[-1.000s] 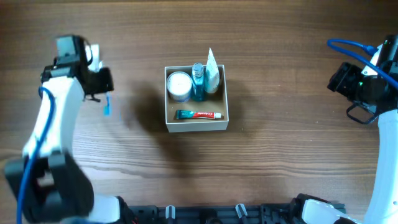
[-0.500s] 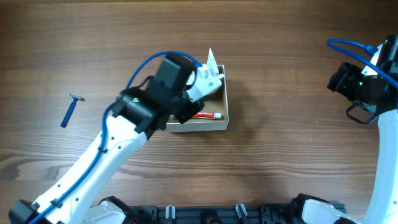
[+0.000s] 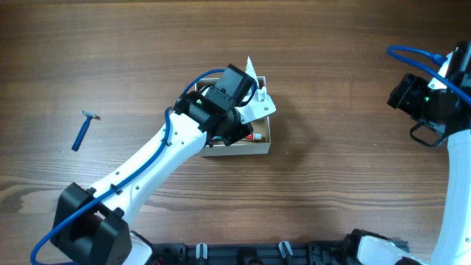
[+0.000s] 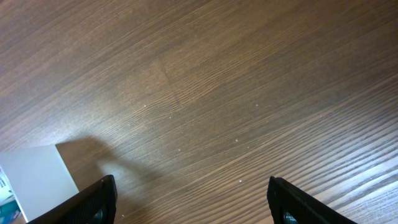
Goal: Pack container
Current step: 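Place the toothbrush into the box with the left gripper, then grasp the blue razor with the left gripper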
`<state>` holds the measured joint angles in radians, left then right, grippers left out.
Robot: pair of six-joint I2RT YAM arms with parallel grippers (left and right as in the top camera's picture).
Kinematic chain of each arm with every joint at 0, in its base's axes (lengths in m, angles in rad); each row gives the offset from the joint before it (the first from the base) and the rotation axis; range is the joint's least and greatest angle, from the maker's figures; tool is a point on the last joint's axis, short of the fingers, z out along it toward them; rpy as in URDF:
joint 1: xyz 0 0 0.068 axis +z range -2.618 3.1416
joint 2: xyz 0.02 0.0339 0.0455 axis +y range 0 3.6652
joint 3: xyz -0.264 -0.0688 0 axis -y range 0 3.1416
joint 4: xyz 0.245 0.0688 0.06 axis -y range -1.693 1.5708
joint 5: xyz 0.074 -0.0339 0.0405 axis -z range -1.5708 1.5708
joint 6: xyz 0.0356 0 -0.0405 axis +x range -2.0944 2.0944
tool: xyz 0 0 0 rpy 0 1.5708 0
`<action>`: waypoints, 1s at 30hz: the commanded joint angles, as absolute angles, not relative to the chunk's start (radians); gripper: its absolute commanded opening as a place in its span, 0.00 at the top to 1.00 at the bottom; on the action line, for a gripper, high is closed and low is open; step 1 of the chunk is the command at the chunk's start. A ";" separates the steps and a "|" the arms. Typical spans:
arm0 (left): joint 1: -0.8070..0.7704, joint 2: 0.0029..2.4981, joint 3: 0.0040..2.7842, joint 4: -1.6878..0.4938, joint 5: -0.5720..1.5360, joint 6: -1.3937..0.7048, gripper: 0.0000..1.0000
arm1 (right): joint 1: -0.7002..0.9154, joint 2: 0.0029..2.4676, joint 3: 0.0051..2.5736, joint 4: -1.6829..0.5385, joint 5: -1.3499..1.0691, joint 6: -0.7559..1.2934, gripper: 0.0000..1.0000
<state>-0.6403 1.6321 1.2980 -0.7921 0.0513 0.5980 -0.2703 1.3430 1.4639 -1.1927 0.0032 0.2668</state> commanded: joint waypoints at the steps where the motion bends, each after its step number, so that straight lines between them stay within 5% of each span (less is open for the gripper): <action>1: -0.606 1.650 1.302 -0.786 0.059 0.645 0.96 | -0.273 1.352 1.459 -1.191 -0.001 0.262 0.22; 10: -0.571 1.686 1.291 -0.817 0.064 0.643 0.96 | -0.273 1.352 1.459 -1.191 -0.001 0.262 0.22; 11: -0.571 1.686 1.291 -0.816 0.064 0.643 0.93 | -0.273 1.352 1.459 -1.191 -0.001 0.261 0.22; 16: -0.571 1.685 1.291 -0.816 0.063 0.643 0.44 | -0.273 1.352 1.459 -1.191 -0.001 0.261 0.22; 23: -0.580 1.520 1.372 -0.958 -0.142 0.488 0.32 | -0.273 1.352 1.459 -1.189 -0.001 0.260 0.22; 27: -0.366 1.364 1.371 -0.982 -0.170 0.422 0.23 | -0.273 1.352 1.459 -1.186 -0.001 0.261 0.21; 30: -0.041 1.372 1.370 -0.953 -0.169 0.318 0.19 | -0.273 1.352 1.459 -1.187 -0.001 0.261 0.21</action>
